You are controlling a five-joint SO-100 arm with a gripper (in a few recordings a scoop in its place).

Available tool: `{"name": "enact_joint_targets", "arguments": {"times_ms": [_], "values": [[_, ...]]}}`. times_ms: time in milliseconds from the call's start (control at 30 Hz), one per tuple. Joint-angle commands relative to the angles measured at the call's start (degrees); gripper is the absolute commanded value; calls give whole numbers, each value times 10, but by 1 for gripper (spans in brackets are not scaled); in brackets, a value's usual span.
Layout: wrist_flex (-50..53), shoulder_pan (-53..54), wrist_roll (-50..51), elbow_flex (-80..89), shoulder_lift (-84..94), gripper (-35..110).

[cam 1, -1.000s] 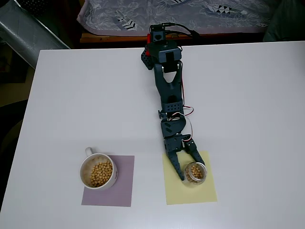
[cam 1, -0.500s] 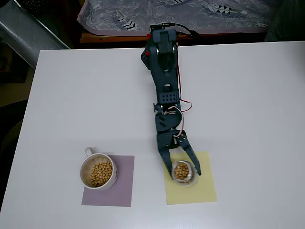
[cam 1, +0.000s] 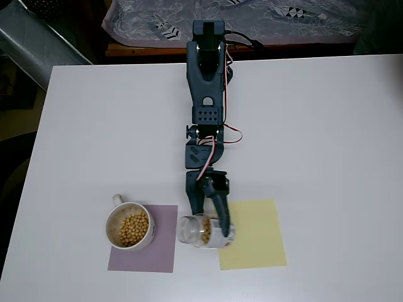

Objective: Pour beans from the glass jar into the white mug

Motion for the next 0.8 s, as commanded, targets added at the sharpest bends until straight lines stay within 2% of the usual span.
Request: {"name": "enact_joint_targets", "arguments": {"times_ms": [0, 767], "values": [[9, 29, 59, -31, 34, 0], [13, 94, 229, -91, -69, 0]]}}
